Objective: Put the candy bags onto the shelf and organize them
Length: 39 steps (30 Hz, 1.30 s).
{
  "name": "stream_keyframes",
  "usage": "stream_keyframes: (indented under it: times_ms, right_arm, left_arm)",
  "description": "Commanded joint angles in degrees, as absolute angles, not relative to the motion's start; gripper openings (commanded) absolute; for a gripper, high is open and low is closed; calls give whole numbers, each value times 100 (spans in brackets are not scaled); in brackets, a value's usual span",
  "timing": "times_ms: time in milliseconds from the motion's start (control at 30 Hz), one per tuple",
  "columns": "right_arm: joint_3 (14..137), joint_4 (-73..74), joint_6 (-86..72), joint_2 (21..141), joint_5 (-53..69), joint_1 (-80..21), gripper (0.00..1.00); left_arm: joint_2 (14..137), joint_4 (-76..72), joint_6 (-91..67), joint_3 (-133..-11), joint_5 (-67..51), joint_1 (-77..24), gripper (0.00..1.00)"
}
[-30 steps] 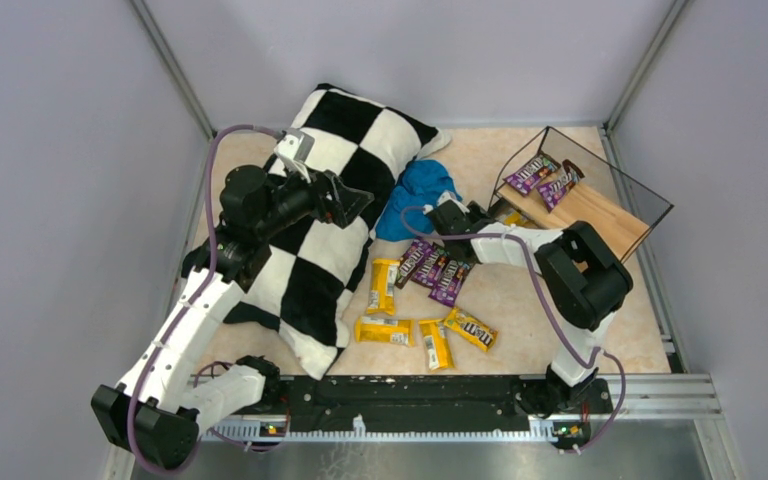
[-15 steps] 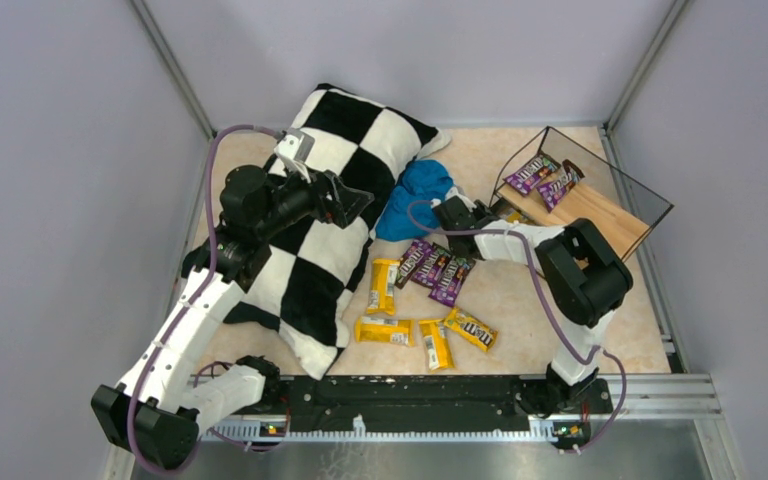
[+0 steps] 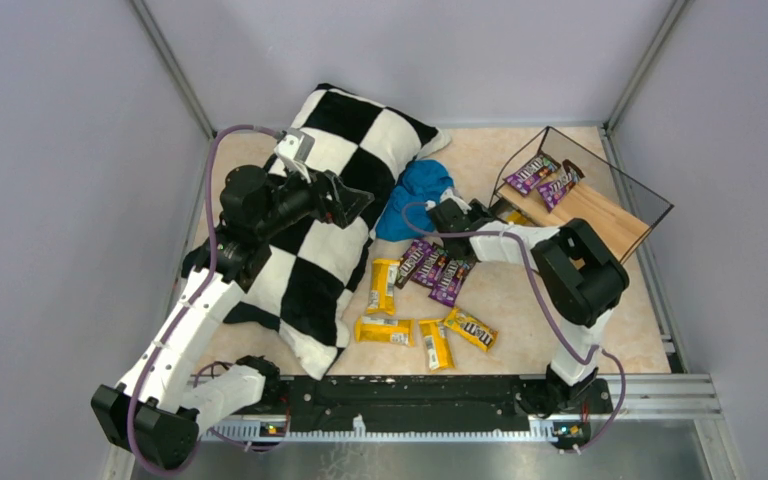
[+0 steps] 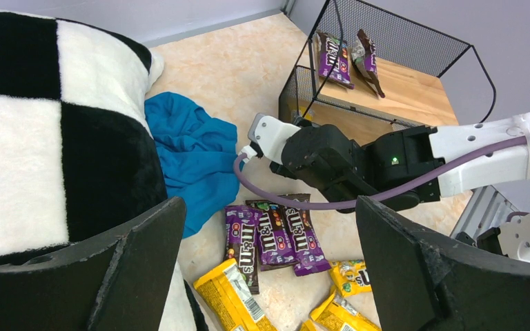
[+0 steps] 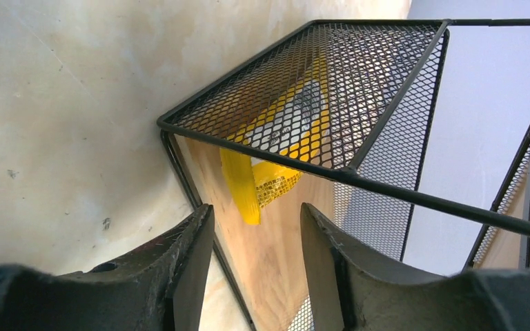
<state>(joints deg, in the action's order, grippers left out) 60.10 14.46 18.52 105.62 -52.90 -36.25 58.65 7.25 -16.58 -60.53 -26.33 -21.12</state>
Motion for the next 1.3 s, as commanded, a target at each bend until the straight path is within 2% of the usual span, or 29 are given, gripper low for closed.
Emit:
stream_keyframes:
  times_ms: [0, 100, 433, 700, 1067, 1167, 1267]
  right_arm:
    - [6018, 1162, 1622, 10558, -5683, -3611, 45]
    - [6109, 1092, 1478, 10615, -5983, -3570, 40]
    - [5897, 556, 1633, 10579, -6110, -3559, 34]
    - [5677, 602, 1390, 10435, -5526, -3578, 46]
    - [6074, 40, 1988, 10822, -5984, -3191, 38]
    - [6258, 591, 1719, 10778, -5849, -3285, 38]
    - [6266, 1042, 1431, 10437, -5840, -3677, 45]
  left_arm:
    - [5851, 484, -1608, -6098, -2684, -2134, 99]
    - [5879, 488, -1616, -6097, -2698, -2129, 99]
    - [5886, 518, -1557, -6107, -2619, -2134, 99]
    - [5990, 533, -1582, -6116, -2677, -2131, 99]
    - [6062, 600, -1555, -6154, -2684, -2135, 99]
    - [6063, 580, -1539, -6133, -2582, -2136, 99]
    - [6093, 643, -1545, -6186, -2641, -2135, 99]
